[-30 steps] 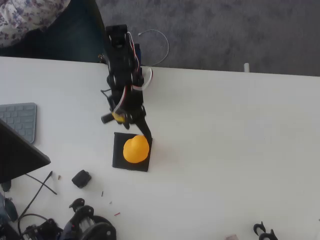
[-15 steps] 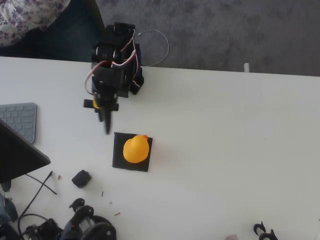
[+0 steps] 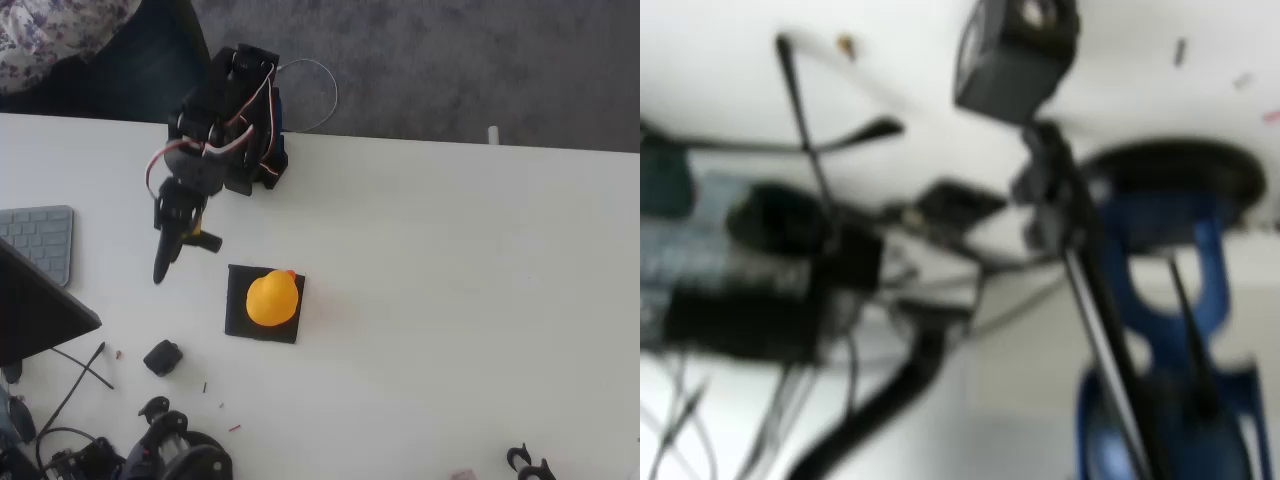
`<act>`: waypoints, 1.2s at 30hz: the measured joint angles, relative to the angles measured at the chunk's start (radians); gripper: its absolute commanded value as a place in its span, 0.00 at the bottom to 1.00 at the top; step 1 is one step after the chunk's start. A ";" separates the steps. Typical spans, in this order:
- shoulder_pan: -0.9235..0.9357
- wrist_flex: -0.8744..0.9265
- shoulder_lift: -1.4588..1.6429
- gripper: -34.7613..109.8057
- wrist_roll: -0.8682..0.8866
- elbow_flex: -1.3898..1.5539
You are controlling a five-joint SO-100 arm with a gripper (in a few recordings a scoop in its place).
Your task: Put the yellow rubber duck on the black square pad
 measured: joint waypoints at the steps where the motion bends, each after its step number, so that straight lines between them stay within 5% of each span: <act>1: 0.000 -0.026 0.000 0.55 0.003 0.037; 22: 0.002 -0.164 0.606 0.42 -0.005 0.647; 36: -0.121 -0.163 0.660 0.35 -0.043 0.741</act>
